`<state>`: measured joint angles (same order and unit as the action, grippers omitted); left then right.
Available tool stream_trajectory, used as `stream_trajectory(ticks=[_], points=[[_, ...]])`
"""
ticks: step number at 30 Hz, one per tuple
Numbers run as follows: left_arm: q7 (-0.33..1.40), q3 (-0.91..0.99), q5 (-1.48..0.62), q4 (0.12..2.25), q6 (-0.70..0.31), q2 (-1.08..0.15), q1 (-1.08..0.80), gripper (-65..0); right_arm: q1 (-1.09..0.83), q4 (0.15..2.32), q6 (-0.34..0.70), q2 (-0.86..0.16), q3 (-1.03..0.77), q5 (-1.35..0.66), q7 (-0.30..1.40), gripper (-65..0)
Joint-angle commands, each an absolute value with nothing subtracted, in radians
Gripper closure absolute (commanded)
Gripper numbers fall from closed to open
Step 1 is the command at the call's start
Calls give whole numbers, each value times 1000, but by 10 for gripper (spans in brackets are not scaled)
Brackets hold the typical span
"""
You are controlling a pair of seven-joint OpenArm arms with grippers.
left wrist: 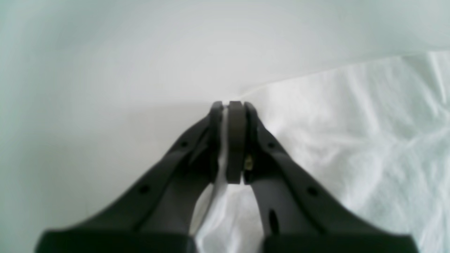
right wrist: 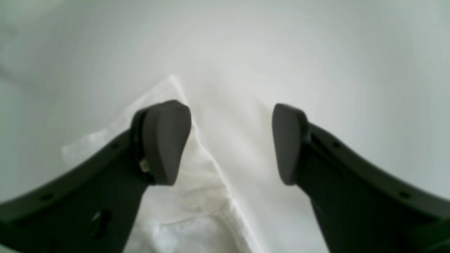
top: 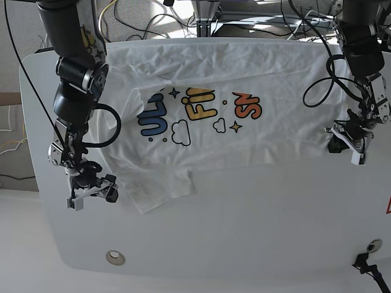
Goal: Fold the T-shirt properly
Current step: 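Grasp the hem corners with both grippers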
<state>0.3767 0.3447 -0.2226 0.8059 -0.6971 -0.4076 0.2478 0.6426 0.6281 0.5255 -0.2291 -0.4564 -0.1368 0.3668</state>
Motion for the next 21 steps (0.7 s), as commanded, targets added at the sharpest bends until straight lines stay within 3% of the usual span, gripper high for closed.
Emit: stream_trajectory(ticks=[1,9,21], points=[[437,340,-186,805,-698,-415,249,0,702,562,536,-219,-455,-91,278,-394],[438,340,-186,805,-698,-415,249,0,745,415,421,-171,-456,-12,182,-394],[443,338,-185,917,-698,-415,186,0,723,397,423,-105,-456,-12,177,-392]])
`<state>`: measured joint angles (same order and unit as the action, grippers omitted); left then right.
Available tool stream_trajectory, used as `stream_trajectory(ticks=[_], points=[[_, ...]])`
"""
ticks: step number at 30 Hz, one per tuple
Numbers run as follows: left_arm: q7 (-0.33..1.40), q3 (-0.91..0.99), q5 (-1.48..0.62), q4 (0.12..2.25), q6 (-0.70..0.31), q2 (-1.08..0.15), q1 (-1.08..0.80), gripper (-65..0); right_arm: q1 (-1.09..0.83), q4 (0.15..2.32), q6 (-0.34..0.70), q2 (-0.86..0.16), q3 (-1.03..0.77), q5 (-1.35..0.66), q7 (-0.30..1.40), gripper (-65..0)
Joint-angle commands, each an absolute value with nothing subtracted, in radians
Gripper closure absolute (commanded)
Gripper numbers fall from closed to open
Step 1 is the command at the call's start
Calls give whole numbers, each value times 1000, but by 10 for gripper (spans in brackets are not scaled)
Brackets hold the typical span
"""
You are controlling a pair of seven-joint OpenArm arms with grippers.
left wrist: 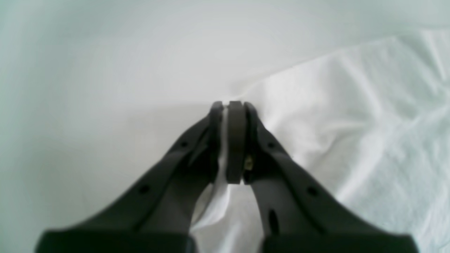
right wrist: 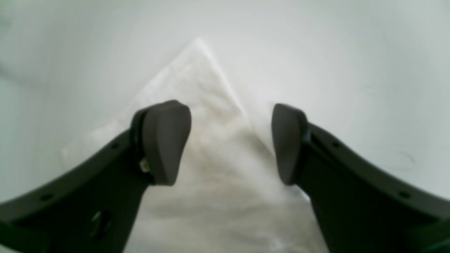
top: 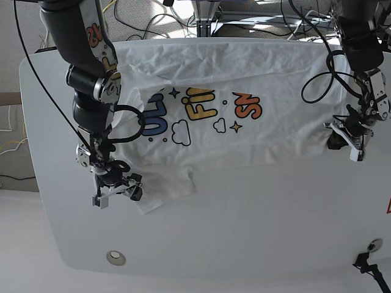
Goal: Fold the T-shirt properly
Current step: 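Grasp the hem corners with both grippers, then lift the hem and fold it over toward the collar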
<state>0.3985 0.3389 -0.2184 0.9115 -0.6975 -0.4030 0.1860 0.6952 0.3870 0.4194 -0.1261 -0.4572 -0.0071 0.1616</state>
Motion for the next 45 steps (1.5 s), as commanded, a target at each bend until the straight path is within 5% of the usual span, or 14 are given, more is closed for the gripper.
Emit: stream_trajectory(ticks=[1,9,12,14,15,22,34,45], points=[[443,338,-185,926,-698,-415,182,0,722,397,423,-101,-456,-12,177,-391],[444,338,-185,929,-698,-415,179,0,722,398,423,-53,-456,-12,179,-368],[444,338,-185,931,-698,-415,179,0,722,401,423,-54,-456,-12,179,-199],[444,338,-185,931,-698,-415,179,0,723,401,423,-56,-456,-12,177,-10],[444,338,-185,931,-698,-415,179,0,725,401,423,-56,-455,-12,177,0],[407,341,-189,934,-698,-414,179,0,697,532,427,-56,-455,-12,260,0],[294,348,-189,1110,-698,-417,105,0,450,1211,538,-19,-455,-21,647,0],[76,372,-186,1141,-698,-417,61,0,274,1554,630,-7,-455,-19,839,0]])
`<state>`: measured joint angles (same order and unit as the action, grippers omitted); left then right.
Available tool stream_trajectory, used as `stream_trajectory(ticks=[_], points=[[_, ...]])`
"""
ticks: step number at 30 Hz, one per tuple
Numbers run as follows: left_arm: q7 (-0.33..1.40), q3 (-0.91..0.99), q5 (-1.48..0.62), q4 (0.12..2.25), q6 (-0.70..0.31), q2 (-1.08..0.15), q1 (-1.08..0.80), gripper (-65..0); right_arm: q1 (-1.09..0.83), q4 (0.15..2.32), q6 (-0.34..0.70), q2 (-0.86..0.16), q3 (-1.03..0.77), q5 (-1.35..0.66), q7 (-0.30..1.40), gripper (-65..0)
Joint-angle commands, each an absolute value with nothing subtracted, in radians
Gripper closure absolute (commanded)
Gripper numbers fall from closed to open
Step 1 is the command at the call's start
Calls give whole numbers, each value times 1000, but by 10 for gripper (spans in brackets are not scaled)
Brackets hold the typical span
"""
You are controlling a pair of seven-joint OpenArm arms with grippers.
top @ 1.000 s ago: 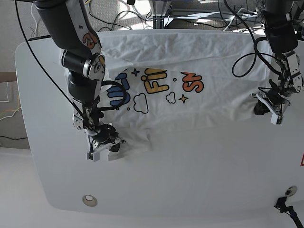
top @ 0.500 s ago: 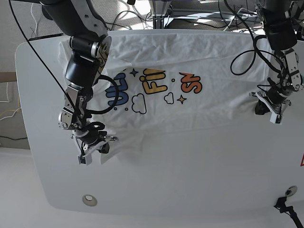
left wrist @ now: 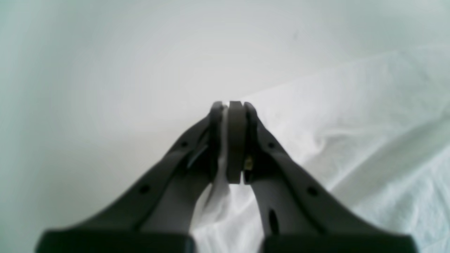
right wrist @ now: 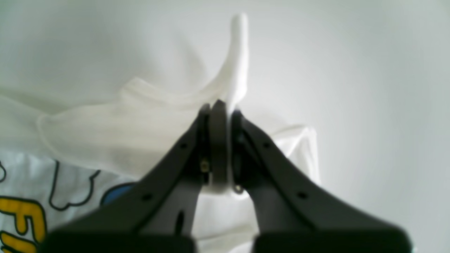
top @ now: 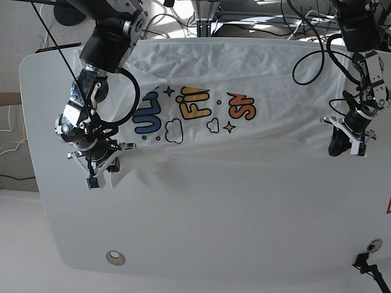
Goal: Fold the T-shirt properly
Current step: 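Lift the hem and fold it over toward the collar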
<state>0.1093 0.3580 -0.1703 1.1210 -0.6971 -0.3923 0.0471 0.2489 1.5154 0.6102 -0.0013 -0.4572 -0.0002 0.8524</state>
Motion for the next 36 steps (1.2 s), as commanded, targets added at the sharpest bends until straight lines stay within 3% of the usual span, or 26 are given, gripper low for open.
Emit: stream_trajectory(ticks=[1,16,26,36], points=[[68,390,-186,1141,-698,-417,61,0,260,1570,642,-7,-455,-19,846,0],[-24,435,-137,1145,-698,-440,59,0,139,1699,665,-8,-455,-19,901,0],[-119,433,-139,1205,-698,-438,-44,0,107,1817,667,-12,-455,-21,1049,0],[-119,433,-139,1250,-698,-441,-142,0,-41,1911,667,-13,-384,-19,1052,0]])
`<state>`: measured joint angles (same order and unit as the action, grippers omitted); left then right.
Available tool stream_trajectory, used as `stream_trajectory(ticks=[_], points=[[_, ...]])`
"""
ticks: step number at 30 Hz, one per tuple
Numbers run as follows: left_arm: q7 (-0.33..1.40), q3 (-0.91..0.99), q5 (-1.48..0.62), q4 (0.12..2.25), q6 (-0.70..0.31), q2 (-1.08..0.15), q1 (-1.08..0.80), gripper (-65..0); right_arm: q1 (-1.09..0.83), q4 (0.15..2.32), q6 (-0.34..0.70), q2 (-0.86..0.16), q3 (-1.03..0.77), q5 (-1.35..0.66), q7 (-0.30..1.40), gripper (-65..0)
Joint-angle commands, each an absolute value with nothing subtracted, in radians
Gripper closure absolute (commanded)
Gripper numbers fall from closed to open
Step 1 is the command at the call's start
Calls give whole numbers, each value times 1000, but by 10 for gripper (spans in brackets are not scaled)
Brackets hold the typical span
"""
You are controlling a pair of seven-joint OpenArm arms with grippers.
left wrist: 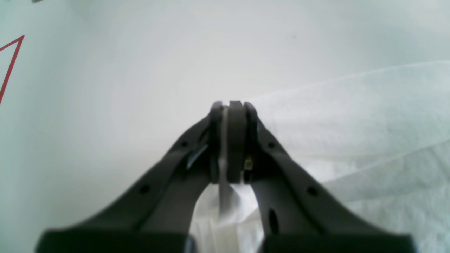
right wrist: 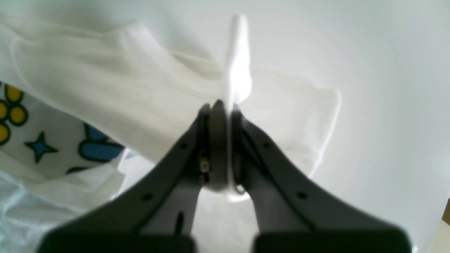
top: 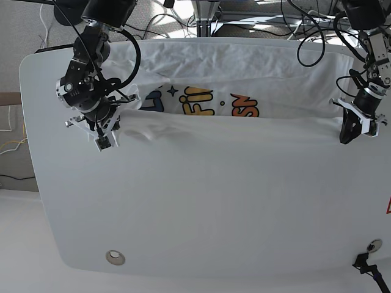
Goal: Fold the T-shirt properly
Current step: 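Lift the hem and fold it over toward the collar, then open both grippers to release the folded hem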
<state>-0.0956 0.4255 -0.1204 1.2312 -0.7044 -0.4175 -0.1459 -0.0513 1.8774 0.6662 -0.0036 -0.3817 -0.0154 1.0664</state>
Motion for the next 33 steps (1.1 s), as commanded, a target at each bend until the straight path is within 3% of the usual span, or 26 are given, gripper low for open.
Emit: stream_trajectory(ticks=[1,28,30,33], points=[[-119,433,-139,1250,-698,-441,-150,0,-51,1917,667,-13,-384,-19,1052,0],[-61,495,-137,1250,-698,-507,-323,0,-194,1934,665,-70,-386,-15,1052,-8],[-61,496,-139,1250,-698,-512,-325,0,-194,1934,665,-68,-386,-15,1052,-123],[-59,496,-139,1250,-698,-519,-325,-169,-196,1934,665,-71,-386,-15,1052,-277]])
